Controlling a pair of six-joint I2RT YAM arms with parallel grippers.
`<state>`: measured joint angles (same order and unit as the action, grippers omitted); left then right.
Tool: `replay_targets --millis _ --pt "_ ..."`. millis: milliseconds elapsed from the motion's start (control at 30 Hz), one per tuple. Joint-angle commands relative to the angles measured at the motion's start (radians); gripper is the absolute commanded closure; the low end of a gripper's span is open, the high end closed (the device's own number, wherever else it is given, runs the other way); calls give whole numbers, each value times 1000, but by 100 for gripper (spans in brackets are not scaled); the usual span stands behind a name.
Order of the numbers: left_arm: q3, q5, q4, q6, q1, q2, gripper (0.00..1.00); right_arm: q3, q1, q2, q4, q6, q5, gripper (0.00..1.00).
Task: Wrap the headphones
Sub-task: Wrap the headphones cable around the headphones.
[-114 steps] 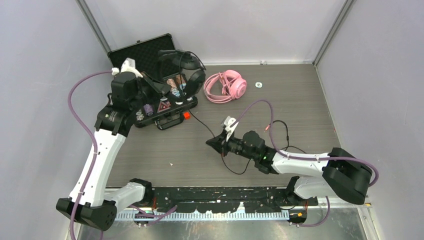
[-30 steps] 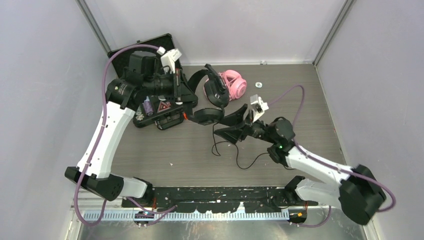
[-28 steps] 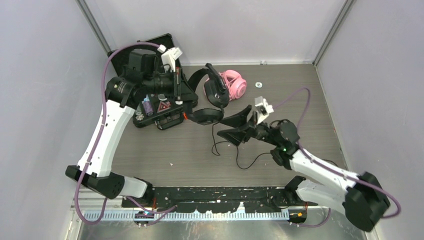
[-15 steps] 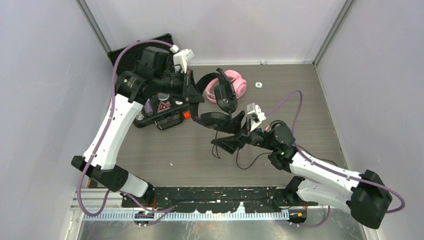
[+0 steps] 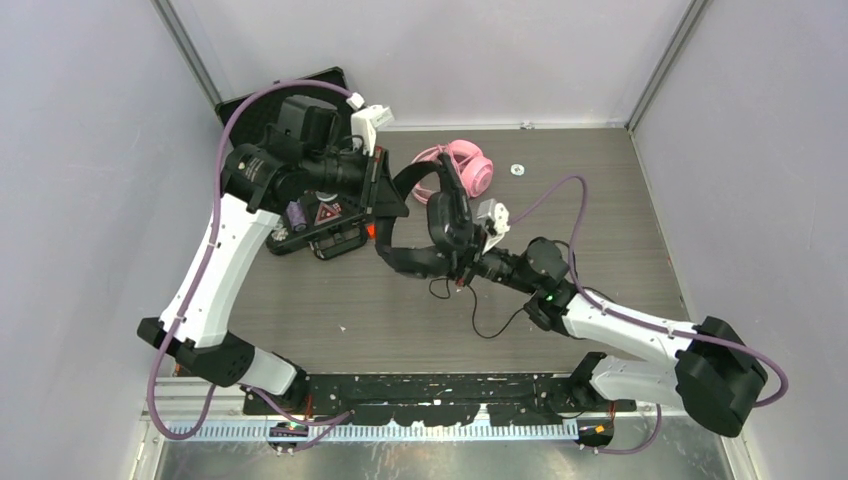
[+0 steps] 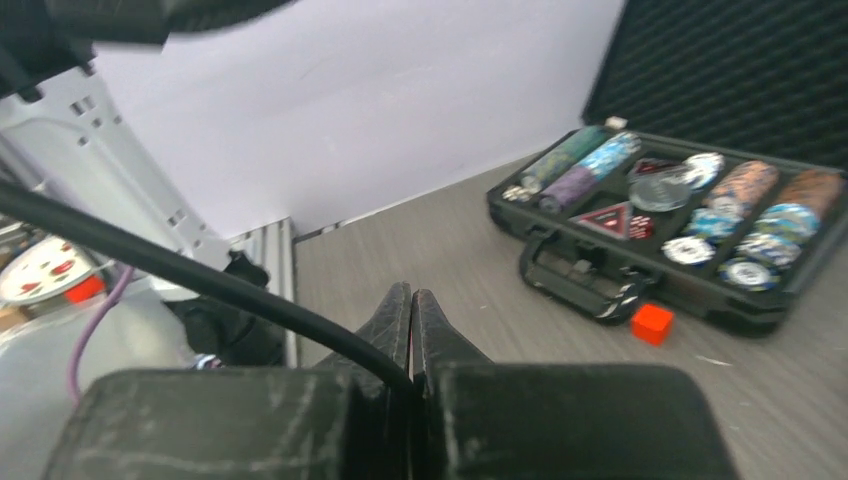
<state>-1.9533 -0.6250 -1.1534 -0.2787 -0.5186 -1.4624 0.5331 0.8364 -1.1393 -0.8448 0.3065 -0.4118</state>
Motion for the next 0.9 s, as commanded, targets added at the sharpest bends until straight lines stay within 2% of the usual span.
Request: replay_targets --millis 0,200,367,467,633,733,867 --pt "30 -126 -104 126 -27 51 100 32 -74 58 -30 -24 -5 99" --pt "2 -67 -252 273 -231 -4 100 101 -168 46 -12 38 -118 99" --pt "38 -17 -312 368 -296 -19 100 117 -239 59 -16 127 -218 99" --pt "66 128 -334 412 -297 -22 100 116 -267 105 36 175 -274 99" --pt "106 452 -352 545 -296 -30 100 115 -272 226 294 189 -317 99" --pt "161 429 -312 741 -296 -5 100 113 -272 276 401 226 -355 100" --pt "197 314 -203 823 -296 25 100 102 -271 303 410 311 -413 94"
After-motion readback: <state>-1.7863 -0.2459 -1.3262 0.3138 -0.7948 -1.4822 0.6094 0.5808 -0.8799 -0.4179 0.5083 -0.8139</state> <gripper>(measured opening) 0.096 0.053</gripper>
